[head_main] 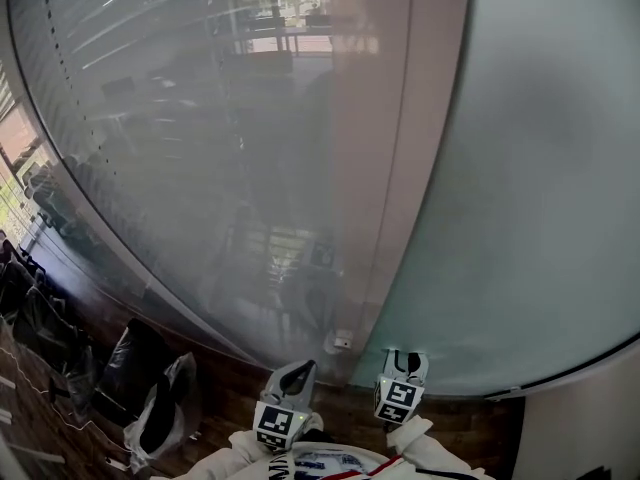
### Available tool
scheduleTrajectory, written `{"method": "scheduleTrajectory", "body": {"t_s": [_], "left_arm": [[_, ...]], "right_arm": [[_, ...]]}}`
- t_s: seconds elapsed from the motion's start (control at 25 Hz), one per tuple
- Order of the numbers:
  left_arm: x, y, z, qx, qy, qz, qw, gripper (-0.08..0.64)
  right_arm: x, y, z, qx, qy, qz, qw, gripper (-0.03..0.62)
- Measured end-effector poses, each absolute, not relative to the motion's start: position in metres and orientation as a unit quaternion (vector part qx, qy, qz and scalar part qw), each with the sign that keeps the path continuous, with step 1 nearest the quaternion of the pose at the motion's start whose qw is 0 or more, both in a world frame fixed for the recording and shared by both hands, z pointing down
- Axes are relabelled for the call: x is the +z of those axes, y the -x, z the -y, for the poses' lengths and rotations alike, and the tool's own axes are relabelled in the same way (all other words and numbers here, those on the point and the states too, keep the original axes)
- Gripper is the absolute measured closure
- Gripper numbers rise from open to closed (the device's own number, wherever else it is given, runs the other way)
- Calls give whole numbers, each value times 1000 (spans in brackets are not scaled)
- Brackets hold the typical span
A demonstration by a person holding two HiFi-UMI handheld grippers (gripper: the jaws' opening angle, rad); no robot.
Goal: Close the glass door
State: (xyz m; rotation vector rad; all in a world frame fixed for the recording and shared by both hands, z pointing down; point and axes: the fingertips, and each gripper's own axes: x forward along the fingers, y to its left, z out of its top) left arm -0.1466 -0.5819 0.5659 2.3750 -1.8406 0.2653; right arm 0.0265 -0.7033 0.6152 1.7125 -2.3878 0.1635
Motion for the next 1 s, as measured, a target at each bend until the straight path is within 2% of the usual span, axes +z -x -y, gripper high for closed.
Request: {"method": "scheduleTrajectory", "body": {"t_s": [0.24,0.52,0.8,0.92,1.0], "left_arm": [[556,138,552,92,-777,620,55,558],[564,122,496,106,-754,645,66,558],[554,107,454,113,-738,660,79,558],[560,114,442,120,-727,670,90,558],[570,120,436,123,-721,675,96,558]], "right_arm": [[609,-16,704,57,-569,815,97,468],[610,-11,691,59,-506,854,101,403],[581,-21,682,55,-537,840,53,420],[582,-17,678,54,-532,844,43,385],[588,-16,677,55,-538,841,37,383]]}}
